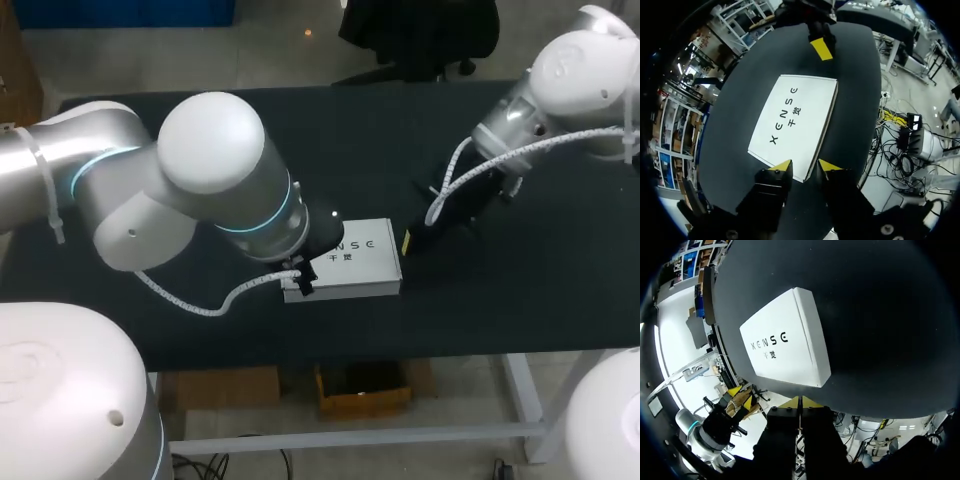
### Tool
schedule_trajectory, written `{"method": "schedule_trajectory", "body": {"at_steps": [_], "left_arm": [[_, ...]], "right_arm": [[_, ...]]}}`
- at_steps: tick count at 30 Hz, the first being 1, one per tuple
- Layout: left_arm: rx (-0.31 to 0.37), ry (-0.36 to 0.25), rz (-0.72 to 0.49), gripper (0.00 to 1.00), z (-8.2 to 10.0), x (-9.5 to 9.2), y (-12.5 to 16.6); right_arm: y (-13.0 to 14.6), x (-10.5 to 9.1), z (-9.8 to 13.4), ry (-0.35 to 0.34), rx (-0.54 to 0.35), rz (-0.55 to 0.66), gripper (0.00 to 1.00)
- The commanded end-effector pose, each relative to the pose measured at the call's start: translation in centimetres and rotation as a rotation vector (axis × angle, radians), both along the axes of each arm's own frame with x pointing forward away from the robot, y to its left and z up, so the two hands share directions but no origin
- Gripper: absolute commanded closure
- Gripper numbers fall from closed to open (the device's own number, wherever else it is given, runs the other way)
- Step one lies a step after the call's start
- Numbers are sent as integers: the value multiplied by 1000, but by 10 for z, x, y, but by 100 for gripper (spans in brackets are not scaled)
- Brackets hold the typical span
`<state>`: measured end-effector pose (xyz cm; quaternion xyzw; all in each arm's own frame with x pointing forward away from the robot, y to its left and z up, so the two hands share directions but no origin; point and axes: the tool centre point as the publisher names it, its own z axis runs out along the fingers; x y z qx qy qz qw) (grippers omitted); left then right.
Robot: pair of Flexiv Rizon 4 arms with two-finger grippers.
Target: Assemble the packaging by folding the flat box into shape, placing the metal phone stand inside, and closing the box properly
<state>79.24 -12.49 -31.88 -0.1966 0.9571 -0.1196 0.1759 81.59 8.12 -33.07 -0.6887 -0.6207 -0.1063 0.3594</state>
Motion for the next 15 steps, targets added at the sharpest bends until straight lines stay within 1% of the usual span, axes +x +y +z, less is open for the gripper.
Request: {"method": "schedule_trajectory", "body": {"at_steps": [1, 2, 4, 5, 6, 7, 10, 11, 15], "left_arm": [[36, 8, 50, 0, 18, -18, -9], [32, 19, 62, 0, 20, -21, -10], [34, 46, 101, 0, 23, -28, -12], [34, 60, 114, 0, 24, -31, -13], [37, 79, 133, 0, 25, -34, -14], [34, 101, 154, 0, 26, -37, -15], [32, 159, 220, 0, 25, -46, -19], [25, 170, 234, 0, 24, -49, -20], [11, 256, 347, 0, 15, -60, -24]], "right_arm": [[-26, -18, 20, -130, 11, -49, 82], [-30, -18, 23, -156, 10, -48, 75], [-39, -18, 29, -212, 14, -33, 53], [-42, -17, 31, -231, 4, -41, 35], [-46, -15, 35, -256, 6, -36, 13], [-50, -14, 36, -282, 7, -31, 0], [-57, -12, 40, -364, 9, -27, 0], [-60, -11, 41, -396, 4, -26, 0], [-73, -5, 44, -500, 15, 11, 0]]}}
